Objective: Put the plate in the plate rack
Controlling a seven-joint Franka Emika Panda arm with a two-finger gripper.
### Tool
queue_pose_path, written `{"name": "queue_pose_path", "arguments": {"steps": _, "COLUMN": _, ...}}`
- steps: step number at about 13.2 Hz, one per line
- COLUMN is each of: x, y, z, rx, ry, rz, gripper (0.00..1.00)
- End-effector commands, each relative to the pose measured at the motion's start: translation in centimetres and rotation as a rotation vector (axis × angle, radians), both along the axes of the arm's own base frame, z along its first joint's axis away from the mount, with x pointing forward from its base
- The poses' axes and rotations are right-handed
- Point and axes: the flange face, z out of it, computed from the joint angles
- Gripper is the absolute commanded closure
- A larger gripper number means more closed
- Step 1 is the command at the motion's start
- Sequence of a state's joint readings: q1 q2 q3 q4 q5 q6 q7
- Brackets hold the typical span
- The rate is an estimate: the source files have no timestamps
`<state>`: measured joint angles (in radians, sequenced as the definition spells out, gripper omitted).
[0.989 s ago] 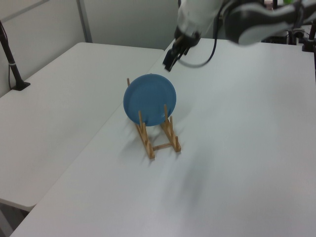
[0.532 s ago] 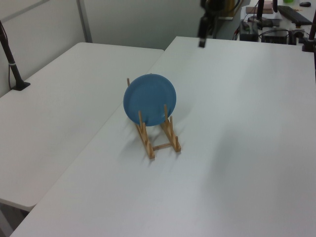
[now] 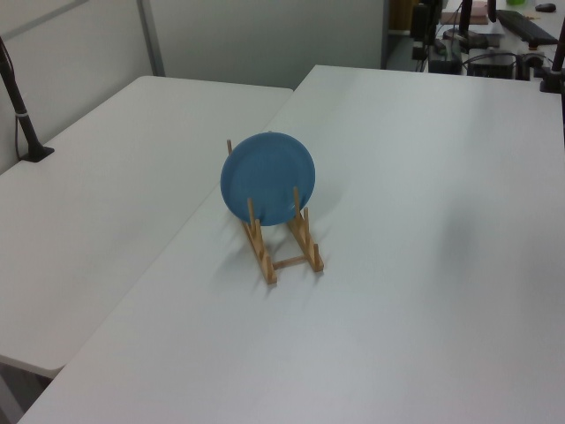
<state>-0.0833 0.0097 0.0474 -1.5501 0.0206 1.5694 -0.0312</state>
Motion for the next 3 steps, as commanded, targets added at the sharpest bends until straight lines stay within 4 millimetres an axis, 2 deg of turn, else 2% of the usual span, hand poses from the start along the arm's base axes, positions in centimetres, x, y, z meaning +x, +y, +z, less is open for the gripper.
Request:
{"name": "queue_pose_path", "arguments": {"steps": 1, "x": -1.34, "y": -0.54, "z": -0.44, "rx": 0.023, "ry": 0.038, "rz": -0.011, "gripper": 0.00}}
{"name": "queue_pose_path", "arguments": {"steps": 3, "x": -1.28, "y": -0.63, "z": -0.44, "rx": 0.023, "ry": 0.036, "rz": -0.013, "gripper": 0.00}}
